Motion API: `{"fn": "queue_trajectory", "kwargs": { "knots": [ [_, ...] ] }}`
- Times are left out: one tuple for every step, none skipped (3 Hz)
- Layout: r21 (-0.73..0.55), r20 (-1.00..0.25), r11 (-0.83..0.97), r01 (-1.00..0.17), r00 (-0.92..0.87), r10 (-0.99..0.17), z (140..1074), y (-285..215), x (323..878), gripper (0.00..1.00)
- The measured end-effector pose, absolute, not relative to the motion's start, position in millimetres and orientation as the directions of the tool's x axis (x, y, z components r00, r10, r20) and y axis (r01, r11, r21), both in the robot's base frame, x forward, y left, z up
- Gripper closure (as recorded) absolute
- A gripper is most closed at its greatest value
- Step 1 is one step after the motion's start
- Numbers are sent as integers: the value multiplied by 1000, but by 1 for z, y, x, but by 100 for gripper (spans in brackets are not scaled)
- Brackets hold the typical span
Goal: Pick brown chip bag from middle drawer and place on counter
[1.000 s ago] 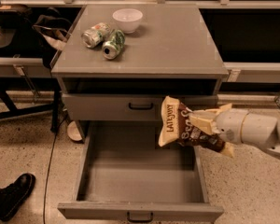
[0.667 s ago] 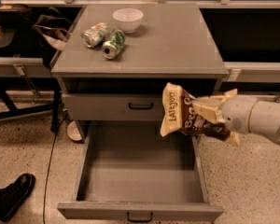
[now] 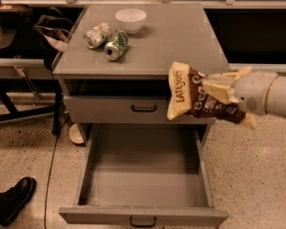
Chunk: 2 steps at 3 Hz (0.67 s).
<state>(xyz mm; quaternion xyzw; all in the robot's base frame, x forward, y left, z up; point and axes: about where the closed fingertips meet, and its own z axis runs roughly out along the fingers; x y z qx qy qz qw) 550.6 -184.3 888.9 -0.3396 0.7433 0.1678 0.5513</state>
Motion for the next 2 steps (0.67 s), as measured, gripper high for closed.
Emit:
{"fn": "queue_trajectory", "kwargs": {
  "knots": [
    [-170, -927, 709, -684, -132, -350, 919, -177, 559, 100],
    [-218, -919, 709, -670, -104, -380, 943, -168, 569, 100]
  ]
}}
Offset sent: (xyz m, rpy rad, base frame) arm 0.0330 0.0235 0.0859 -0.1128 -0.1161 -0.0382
